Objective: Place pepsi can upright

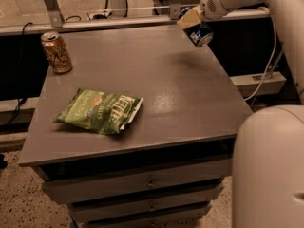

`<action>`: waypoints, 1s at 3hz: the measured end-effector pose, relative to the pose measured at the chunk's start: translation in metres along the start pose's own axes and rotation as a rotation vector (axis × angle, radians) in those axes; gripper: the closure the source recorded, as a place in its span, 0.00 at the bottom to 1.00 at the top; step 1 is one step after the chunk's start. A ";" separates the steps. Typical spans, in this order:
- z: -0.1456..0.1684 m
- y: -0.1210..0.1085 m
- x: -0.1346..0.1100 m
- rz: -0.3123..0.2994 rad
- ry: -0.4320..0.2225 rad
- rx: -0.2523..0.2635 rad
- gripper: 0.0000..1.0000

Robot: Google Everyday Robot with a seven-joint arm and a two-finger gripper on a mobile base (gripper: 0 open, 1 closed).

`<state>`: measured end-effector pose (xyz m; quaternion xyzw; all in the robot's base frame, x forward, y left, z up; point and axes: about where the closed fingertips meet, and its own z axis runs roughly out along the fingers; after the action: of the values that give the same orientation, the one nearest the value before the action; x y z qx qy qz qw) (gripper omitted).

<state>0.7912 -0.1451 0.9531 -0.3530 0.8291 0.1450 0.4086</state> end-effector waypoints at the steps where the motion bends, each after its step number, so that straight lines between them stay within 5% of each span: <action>1: -0.026 0.022 0.001 -0.054 -0.192 -0.125 1.00; 3: -0.051 0.069 0.027 -0.136 -0.533 -0.343 1.00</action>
Offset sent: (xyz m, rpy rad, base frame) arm -0.1303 0.0246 0.0207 0.4515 -0.4645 0.5650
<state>0.7017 -0.1355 0.9610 -0.4209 0.6308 0.3423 0.5548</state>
